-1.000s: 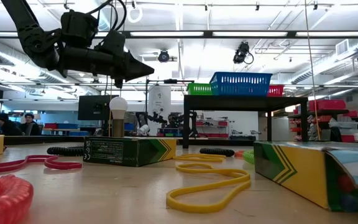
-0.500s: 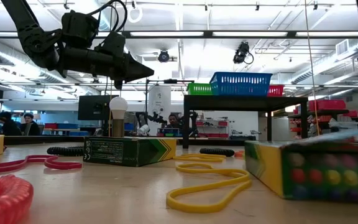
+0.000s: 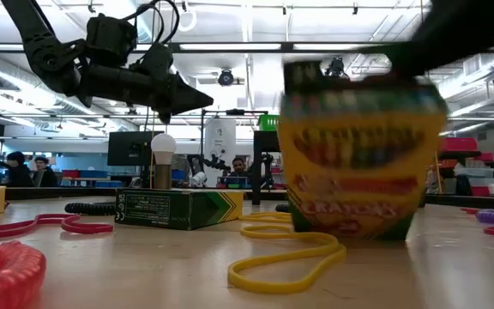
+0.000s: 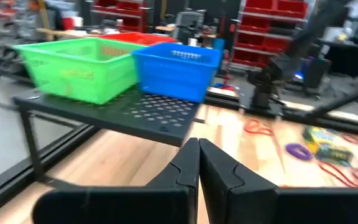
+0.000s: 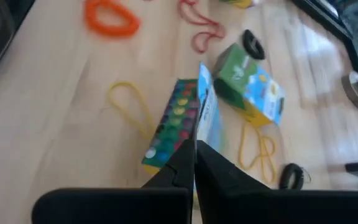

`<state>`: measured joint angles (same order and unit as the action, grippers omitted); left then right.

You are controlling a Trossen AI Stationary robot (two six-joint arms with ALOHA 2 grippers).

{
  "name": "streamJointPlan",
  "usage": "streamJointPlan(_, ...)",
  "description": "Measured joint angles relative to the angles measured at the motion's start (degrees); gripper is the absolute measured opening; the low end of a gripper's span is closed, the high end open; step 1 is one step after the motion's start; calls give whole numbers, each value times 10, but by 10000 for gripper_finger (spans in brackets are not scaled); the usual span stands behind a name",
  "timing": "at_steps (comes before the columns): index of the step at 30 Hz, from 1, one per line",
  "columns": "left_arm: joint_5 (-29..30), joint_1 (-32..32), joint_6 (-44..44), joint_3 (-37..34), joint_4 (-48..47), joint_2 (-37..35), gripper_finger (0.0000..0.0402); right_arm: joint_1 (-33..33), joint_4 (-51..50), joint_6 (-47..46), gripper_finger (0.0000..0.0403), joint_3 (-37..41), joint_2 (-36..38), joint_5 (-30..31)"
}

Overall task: Pick & Place Office Desk Supplies
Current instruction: Put the yellow crayon box into the blue bin

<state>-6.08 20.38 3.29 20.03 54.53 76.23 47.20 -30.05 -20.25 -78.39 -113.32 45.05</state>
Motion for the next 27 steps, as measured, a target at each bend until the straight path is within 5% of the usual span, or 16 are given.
streamJointPlan(9, -1, -109, -93, 0, 0, 7, 9, -50, -40, -76, 5, 0, 63, -47)
streamJointPlan(15, 14, -196, -54, 0, 5, 30, 16, -76, -78, -95, 3, 0, 116, -44)
streamJointPlan(23, 61, -290, 43, 0, 31, 98, 127, -119, -114, -75, 3, 0, 170, -33)
streamJointPlan(27, 119, -335, 30, 0, 184, 180, 191, -134, -110, -59, 3, 0, 192, -33)
